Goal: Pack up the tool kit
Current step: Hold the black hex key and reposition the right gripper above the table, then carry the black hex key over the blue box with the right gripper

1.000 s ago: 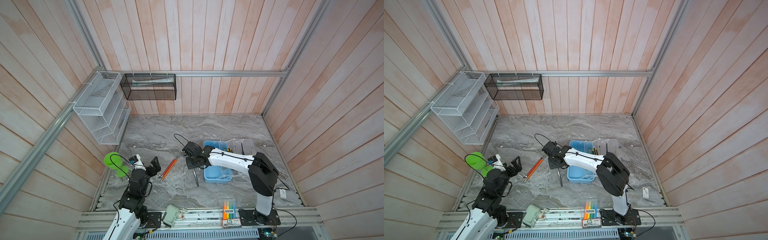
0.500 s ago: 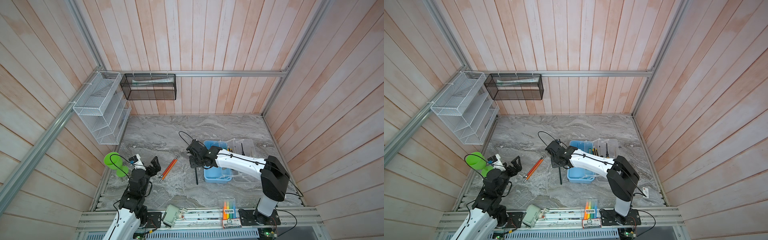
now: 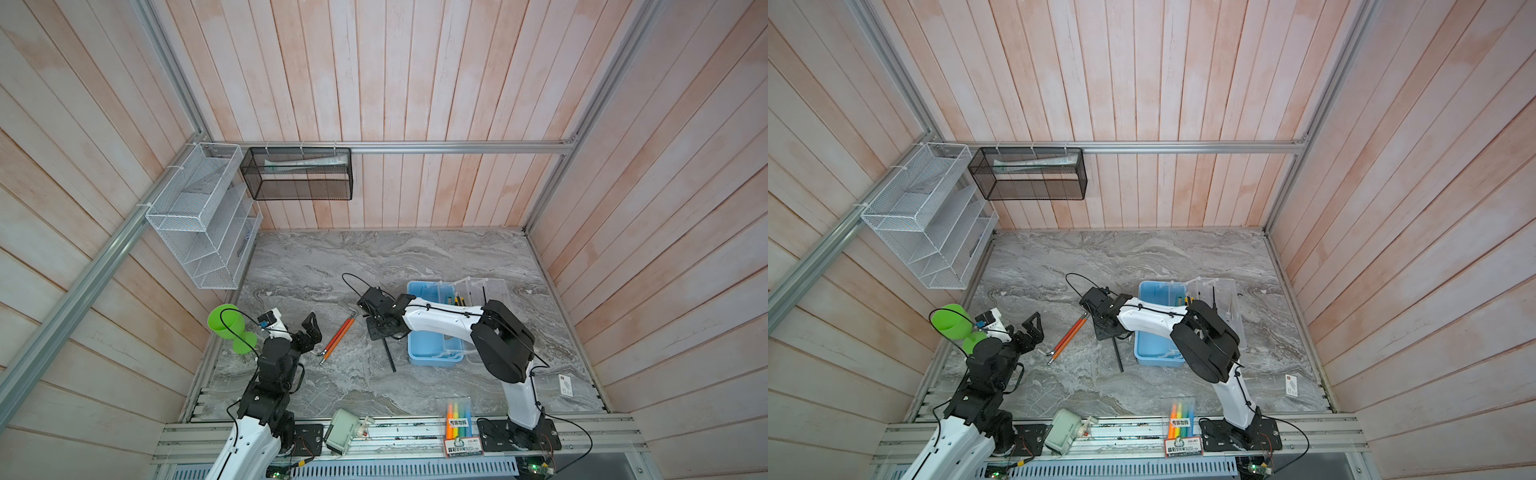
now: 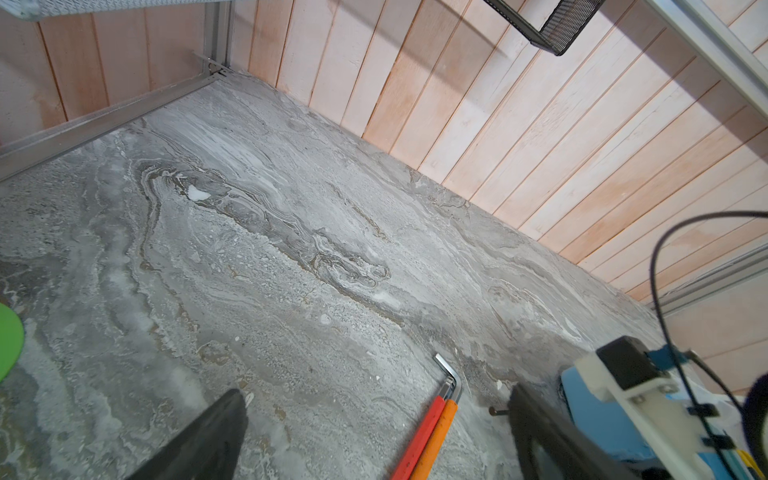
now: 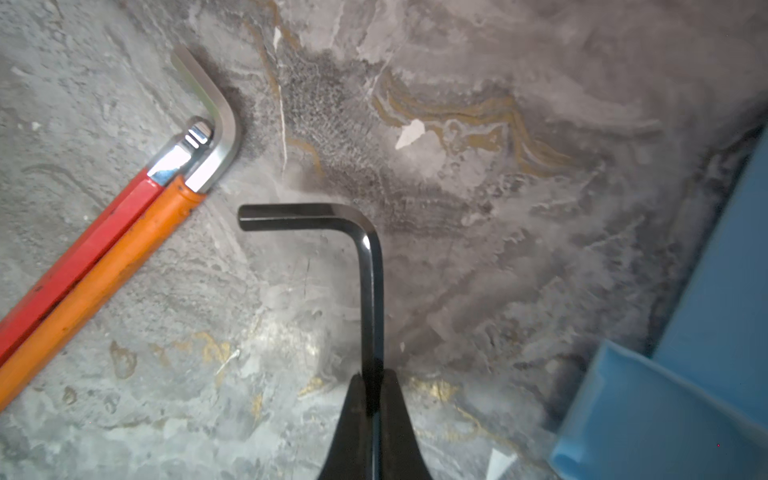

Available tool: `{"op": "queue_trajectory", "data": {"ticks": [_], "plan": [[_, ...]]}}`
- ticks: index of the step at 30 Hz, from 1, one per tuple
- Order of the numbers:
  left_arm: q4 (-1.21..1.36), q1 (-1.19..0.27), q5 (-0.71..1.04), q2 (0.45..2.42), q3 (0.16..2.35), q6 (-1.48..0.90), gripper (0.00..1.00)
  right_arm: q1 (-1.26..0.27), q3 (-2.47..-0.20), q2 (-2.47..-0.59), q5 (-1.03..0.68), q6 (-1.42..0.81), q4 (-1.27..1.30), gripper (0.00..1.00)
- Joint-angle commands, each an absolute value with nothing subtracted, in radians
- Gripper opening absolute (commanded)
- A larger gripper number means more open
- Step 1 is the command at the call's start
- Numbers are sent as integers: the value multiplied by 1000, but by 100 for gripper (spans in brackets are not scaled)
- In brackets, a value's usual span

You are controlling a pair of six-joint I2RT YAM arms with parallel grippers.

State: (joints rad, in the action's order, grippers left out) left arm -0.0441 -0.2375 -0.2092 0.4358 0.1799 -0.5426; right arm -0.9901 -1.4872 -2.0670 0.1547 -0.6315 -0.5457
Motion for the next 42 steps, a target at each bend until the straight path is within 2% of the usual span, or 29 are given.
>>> {"op": "queue_trajectory", "data": {"ticks": [1, 5, 9, 11, 24, 31, 35, 41, 42], "plan": [[-26, -233, -196, 436, 167, -528, 100, -983, -1532, -2095, 148, -608, -567, 0], [-27, -233, -196, 436, 167, -528, 100, -983, -1539, -2119, 140, -603, -575, 0], [-26, -233, -196, 436, 167, -528, 100, -983, -1542, -2126, 135, -606, -588, 21], [-26, -233, -196, 436, 167, -528, 100, -983, -1542, -2124, 129, -601, -593, 28], [-25, -233, -196, 439, 167, -528, 100, -1019, -1473, -2089, 84, -610, -640, 31], [-26, -233, -197, 438, 167, -528, 100, -1039, -1454, -2109, 89, -622, -688, 30], [-26, -233, -196, 439, 167, -528, 100, -1039, -1441, -2116, 92, -627, -694, 20], [-26, -233, -195, 439, 167, -528, 100, -1039, -1450, -2130, 135, -643, -723, 0], [-25, -233, -195, 438, 166, -528, 100, -1039, -1451, -2128, 135, -644, -721, 0]]}}
